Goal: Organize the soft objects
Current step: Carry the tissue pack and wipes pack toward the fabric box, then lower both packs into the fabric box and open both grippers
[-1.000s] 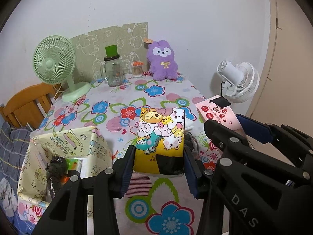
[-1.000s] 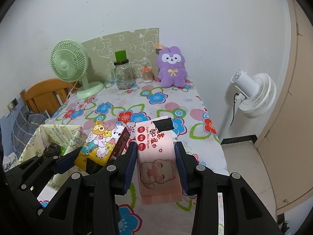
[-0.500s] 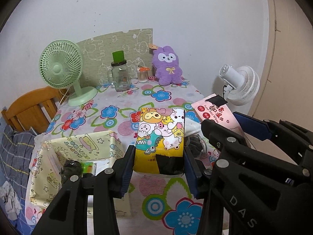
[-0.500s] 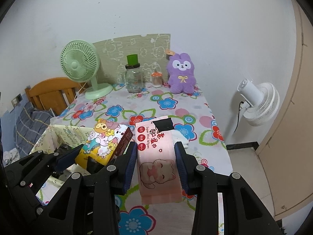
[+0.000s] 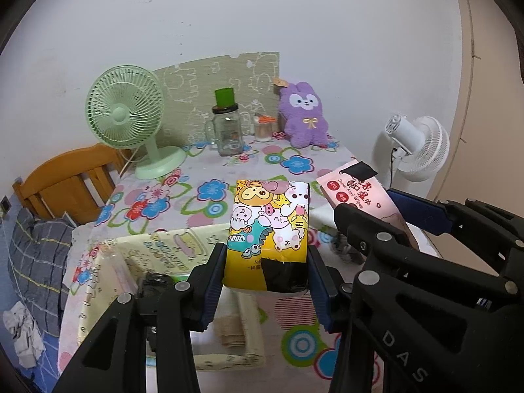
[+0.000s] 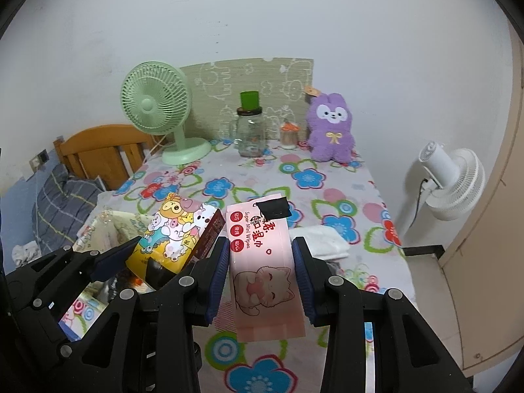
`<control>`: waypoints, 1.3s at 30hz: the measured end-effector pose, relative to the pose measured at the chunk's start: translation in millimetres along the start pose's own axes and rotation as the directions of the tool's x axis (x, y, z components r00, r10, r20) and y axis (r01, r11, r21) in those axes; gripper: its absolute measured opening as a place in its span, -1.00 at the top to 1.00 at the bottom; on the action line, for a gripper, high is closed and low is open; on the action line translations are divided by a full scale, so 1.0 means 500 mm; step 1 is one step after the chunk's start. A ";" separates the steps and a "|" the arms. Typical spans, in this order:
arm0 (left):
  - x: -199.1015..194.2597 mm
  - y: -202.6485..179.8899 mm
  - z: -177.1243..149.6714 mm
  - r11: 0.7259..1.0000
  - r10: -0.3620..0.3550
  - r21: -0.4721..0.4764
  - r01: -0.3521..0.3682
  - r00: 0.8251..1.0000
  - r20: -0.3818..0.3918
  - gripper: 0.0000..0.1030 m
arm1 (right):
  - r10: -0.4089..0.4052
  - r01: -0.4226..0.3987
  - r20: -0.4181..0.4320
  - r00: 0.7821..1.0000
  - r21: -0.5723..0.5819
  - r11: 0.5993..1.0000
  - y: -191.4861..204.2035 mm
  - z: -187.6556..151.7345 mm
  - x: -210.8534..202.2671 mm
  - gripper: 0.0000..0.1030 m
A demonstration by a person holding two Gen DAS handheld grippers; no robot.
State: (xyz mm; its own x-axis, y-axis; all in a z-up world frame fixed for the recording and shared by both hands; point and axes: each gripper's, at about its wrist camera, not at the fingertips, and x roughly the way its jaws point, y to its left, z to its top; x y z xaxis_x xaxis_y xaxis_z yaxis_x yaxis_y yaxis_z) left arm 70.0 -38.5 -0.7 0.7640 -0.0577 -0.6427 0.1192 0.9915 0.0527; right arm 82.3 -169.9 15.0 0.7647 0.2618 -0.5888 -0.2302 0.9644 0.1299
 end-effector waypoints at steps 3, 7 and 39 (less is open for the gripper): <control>0.002 0.020 -0.002 1.000 0.010 -0.009 -0.010 1.000 -0.002 0.06 | 0.012 -0.012 -0.005 1.000 -0.012 1.000 0.020 0.007 0.009 0.18; 0.007 0.043 -0.005 1.000 0.022 -0.022 -0.023 1.000 -0.009 0.06 | 0.026 -0.026 -0.020 0.999 -0.027 0.999 0.045 0.012 0.023 0.18; 0.070 0.203 -0.073 0.993 0.070 -0.086 -0.080 0.991 -0.110 0.04 | 0.099 -0.114 -0.124 0.987 -0.117 0.987 0.210 0.001 0.150 0.18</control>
State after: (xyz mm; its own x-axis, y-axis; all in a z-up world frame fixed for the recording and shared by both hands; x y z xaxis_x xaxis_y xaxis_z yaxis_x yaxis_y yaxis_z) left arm 85.7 64.2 -45.9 0.6957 0.0256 -0.7178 0.0025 0.9993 0.0380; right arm 115.7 -49.3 -15.3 0.6577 0.3499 -0.6671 -0.3844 0.9175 0.1022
